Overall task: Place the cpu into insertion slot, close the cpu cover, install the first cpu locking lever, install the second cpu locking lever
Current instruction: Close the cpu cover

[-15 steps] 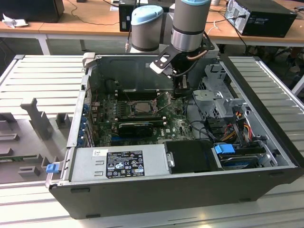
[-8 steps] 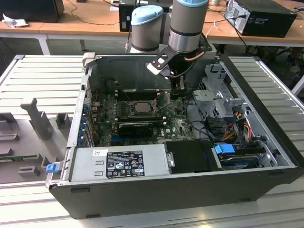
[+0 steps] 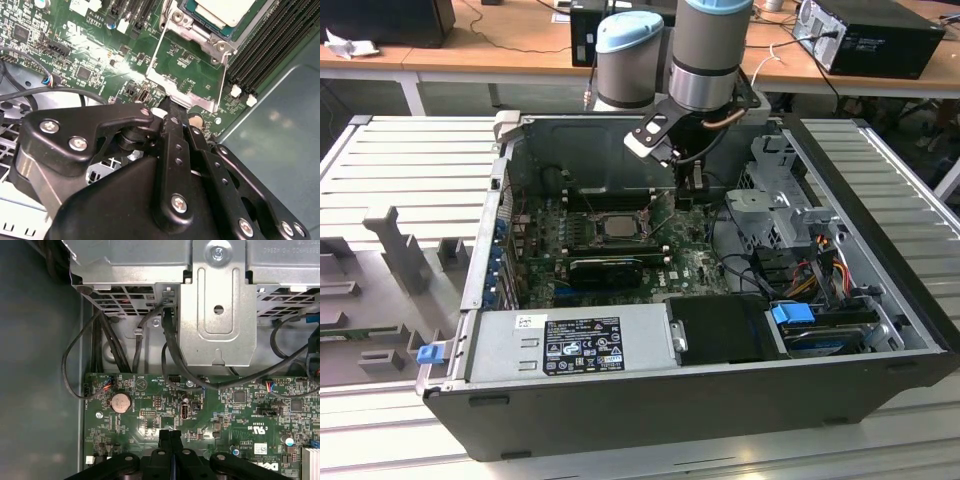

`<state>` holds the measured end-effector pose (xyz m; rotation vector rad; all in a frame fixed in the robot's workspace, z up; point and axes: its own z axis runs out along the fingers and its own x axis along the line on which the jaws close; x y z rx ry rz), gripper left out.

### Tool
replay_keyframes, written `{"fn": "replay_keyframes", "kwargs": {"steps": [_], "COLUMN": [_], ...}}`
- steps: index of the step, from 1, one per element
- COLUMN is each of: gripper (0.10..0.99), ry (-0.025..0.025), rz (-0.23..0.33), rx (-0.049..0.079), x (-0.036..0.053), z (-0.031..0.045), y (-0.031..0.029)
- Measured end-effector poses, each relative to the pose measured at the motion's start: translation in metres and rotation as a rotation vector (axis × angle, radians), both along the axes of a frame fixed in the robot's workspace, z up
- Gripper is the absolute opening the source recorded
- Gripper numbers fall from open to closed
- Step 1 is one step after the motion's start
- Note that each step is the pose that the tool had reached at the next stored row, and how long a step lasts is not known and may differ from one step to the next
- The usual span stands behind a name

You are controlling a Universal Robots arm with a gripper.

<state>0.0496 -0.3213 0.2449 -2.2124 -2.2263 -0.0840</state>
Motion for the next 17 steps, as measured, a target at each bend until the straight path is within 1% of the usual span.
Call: {"fn": "replay_keyframes", "kwargs": {"steps": [4, 12, 17], "gripper": [0.106, 0.106, 0.106], "ry": [0.0, 0.0, 0.0], "rz": [0.0, 0.0, 0.0], "rx": [0.0, 0.0, 0.0], "x": [-0.0016, -0.0104, -0.0128], "z": [0.0, 0.0, 0.0], "y": [0.0, 0.0, 0.0]}}
